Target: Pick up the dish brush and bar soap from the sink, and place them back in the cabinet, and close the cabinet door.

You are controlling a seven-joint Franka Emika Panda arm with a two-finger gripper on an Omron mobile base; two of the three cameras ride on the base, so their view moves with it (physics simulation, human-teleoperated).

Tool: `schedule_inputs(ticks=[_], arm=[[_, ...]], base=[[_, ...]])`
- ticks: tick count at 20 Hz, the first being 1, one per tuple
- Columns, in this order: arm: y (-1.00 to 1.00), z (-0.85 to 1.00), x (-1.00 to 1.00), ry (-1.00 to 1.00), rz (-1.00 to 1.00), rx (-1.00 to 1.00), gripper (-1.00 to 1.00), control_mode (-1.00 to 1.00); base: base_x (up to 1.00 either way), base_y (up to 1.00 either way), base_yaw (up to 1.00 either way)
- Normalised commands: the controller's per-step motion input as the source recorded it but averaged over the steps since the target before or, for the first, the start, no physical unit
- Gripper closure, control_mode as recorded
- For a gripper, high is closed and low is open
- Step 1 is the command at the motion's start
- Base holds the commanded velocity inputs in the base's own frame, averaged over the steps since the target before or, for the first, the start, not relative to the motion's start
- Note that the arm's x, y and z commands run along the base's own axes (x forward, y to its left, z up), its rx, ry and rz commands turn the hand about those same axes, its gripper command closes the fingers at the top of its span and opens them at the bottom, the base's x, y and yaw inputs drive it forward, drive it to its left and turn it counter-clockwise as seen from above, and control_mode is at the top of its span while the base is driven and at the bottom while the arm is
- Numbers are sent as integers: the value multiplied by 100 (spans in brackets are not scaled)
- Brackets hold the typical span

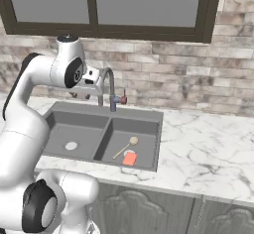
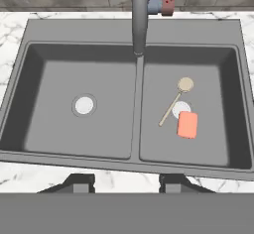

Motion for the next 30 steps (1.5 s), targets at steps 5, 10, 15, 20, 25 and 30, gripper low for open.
schedule_inputs(ticks=[5,10,15,20,25,30], arm=[[-23,0,0,2,0,0,-100,-100],[-55,-12,0,6,-1,0,-100,-100],[-51,-31,1,9,0,0,-100,-100],[-33,-39,4,8,0,-3,-100,-100],[-5,-43,13,1,0,-8,-100,-100],[0,-40,14,0,0,-10,-100,-100]], base=[[0,0,0],[0,0,0],[0,0,0],[0,0,0],[0,0,0],[0,0,0]])
